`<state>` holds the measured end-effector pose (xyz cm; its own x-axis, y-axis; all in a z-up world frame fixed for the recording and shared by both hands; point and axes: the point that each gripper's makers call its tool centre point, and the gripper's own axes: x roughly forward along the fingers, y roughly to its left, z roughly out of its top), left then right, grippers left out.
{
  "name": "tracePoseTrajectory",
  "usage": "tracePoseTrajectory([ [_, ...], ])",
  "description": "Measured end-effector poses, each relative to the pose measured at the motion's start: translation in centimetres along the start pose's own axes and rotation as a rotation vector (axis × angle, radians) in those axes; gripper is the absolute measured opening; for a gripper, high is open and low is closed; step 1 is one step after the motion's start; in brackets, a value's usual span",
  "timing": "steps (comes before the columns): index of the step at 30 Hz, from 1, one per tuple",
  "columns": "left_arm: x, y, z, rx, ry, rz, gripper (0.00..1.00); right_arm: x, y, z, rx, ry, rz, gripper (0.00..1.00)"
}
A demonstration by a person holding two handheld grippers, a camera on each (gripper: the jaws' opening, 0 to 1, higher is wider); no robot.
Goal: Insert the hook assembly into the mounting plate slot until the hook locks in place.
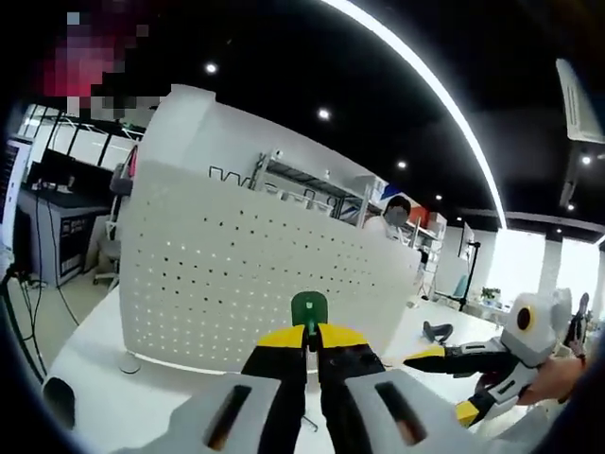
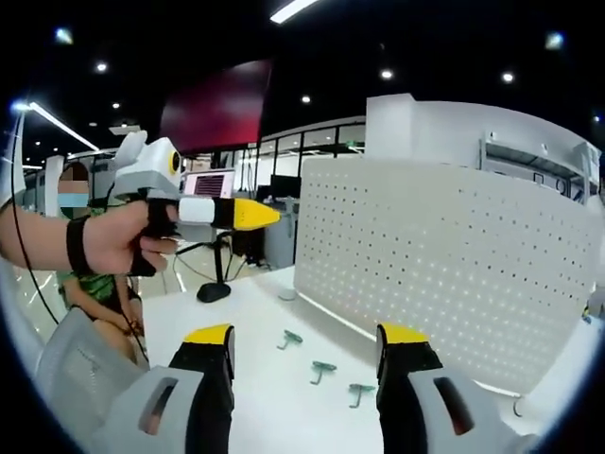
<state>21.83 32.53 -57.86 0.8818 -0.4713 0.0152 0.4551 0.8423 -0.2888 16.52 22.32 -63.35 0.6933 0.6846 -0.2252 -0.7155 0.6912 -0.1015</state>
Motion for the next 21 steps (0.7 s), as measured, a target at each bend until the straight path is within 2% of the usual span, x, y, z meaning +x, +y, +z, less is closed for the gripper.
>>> tracePoseTrajectory([
  [10, 0.8, 0.8, 0.5, 0.04, 0.011, 0.029, 0.03, -0.9, -0.4, -0.1, 0.007, 0.0, -0.02, 0.61],
  [12, 0.9, 1.0, 0.7, 0.085, 0.017, 0.038, 0.03, -0.9, -0.5, -0.1, 0.005, 0.004, -0.022, 0.6],
  [18, 1.7, 1.0, 1.0, 0.131, 0.031, 0.038, 0.03, -1.0, -0.4, -0.4, 0.02, 0.014, -0.019, 0.59],
  [21, 2.1, 1.1, 1.1, 0.119, 0.027, 0.035, 0.03, -1.0, -0.3, -0.2, 0.024, 0.004, -0.022, 0.59],
])
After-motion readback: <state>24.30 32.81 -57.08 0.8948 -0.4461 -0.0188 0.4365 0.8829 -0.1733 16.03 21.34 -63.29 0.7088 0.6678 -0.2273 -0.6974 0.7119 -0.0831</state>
